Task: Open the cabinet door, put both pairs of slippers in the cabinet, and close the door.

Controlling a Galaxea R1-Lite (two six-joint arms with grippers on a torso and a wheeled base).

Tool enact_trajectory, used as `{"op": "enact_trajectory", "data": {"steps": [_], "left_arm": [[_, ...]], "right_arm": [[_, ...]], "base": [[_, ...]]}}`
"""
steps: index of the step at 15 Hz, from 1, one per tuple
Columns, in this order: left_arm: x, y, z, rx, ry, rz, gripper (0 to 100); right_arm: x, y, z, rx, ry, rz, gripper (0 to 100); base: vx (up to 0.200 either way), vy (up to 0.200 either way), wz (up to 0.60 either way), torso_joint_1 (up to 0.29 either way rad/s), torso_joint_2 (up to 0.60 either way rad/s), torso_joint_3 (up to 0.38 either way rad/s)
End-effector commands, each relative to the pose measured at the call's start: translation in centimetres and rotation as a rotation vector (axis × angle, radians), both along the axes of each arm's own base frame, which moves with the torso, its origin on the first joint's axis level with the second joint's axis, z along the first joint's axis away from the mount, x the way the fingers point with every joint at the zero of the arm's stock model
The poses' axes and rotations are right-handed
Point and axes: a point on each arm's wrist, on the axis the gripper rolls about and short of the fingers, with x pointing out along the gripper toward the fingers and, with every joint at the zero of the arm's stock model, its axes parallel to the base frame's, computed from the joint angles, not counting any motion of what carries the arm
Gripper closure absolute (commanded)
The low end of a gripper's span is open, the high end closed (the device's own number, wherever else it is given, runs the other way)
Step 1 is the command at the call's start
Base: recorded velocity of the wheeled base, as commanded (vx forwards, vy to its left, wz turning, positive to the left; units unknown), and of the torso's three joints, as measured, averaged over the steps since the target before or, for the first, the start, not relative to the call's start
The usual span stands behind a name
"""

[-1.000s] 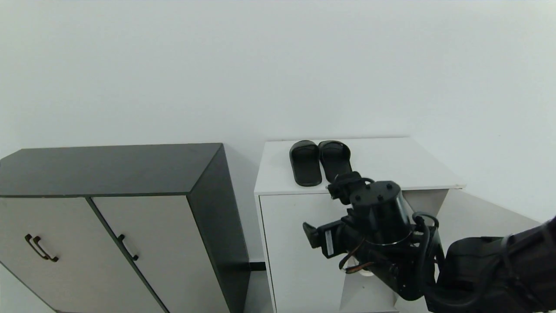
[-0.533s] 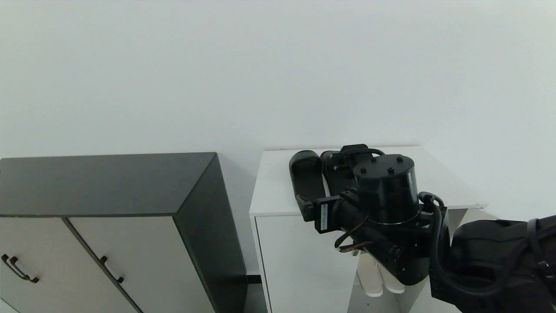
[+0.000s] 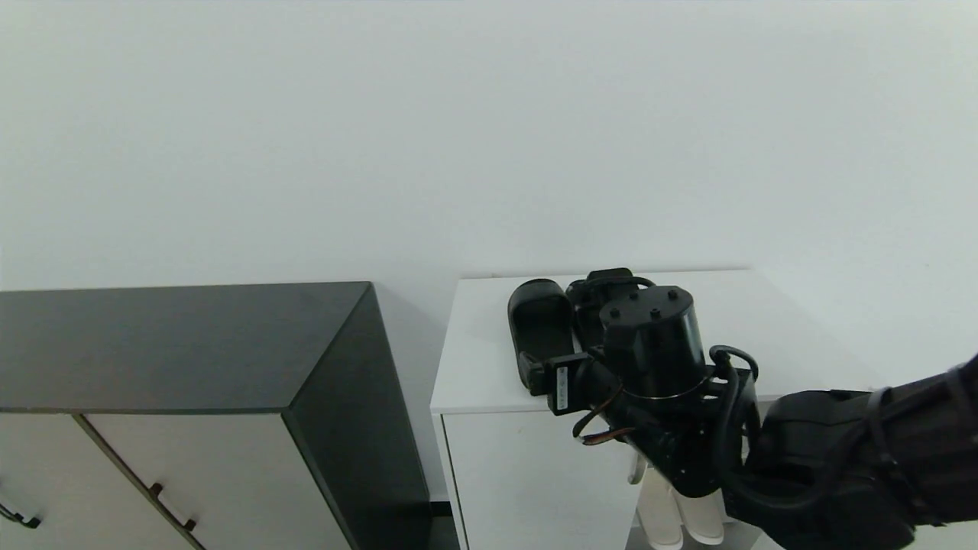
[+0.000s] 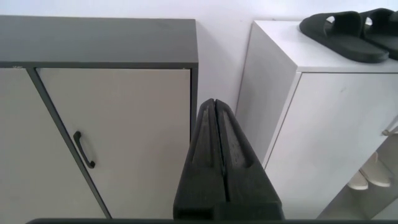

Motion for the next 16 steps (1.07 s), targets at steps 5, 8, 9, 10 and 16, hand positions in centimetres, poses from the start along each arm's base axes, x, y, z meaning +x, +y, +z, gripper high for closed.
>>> {"op": "enact_trajectory", "data": {"steps": [5,8,9,10,16], "left_arm": [[0.0,0.0,0.0,0.0,0.001,0.001,100],[0.0,0.0,0.0,0.0,0.001,0.001,100],[0.0,0.0,0.0,0.0,0.001,0.001,100],[0.0,0.0,0.0,0.0,0.001,0.001,100],[0.0,0.0,0.0,-0.002,0.001,0.001,100]], "right_arm": [[8.3,0.3,-4.7,-0.059,-0.016,-0.132,0],[11.4,0.6,-5.5,-0.07,-0.044,-0.165,0],[12.3,0.5,-5.5,-0.065,-0.057,-0.177,0],[12.9,0.7,-5.6,-0.061,-0.065,-0.181,0],[14.5,1.2,-5.4,-0.075,-0.108,-0.185,0]], "base": [[0.0,0.0,0.0,0.0,0.0,0.0],[0.0,0.0,0.0,0.0,0.0,0.0],[0.0,0.0,0.0,0.0,0.0,0.0],[0.0,0.0,0.0,0.0,0.0,0.0],[0.0,0.0,0.0,0.0,0.0,0.0]]}}
